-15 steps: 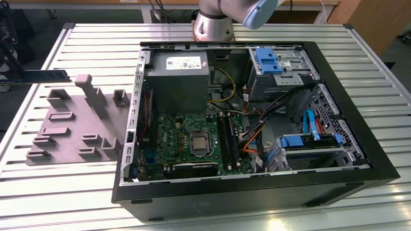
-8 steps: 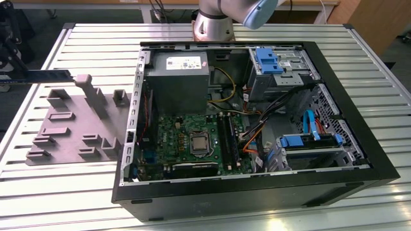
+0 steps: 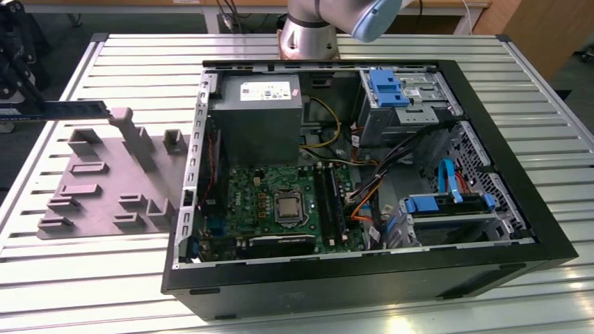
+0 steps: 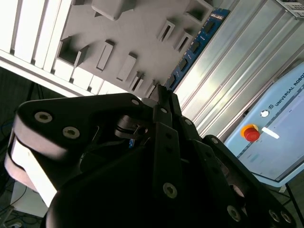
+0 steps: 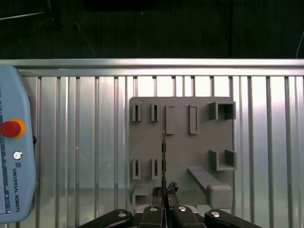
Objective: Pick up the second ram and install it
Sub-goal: 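Pick up the second ram and move it above second insertion slot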
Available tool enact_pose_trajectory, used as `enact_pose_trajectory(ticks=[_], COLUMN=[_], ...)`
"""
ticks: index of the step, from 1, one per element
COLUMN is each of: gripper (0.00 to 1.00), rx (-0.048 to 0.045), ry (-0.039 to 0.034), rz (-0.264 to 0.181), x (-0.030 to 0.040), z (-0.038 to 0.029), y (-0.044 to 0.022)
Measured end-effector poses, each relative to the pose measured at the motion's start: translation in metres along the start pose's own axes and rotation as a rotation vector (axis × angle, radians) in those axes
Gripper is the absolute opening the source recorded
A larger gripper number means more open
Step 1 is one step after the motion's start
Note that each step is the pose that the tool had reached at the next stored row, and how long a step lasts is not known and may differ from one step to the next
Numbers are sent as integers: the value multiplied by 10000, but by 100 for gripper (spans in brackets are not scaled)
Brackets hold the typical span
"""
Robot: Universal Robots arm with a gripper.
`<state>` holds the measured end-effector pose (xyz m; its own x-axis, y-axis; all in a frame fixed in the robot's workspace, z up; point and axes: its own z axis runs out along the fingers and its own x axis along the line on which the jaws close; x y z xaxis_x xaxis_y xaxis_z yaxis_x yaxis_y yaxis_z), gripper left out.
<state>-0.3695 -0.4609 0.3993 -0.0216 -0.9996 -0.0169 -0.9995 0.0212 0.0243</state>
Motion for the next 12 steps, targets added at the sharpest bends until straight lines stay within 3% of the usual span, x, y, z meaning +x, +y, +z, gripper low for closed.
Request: enact_pose_trajectory(ticks=[12], gripper=[14], rx=[0], ry=[0], rz=[0], x=[-2], z=[-2], y=[-88])
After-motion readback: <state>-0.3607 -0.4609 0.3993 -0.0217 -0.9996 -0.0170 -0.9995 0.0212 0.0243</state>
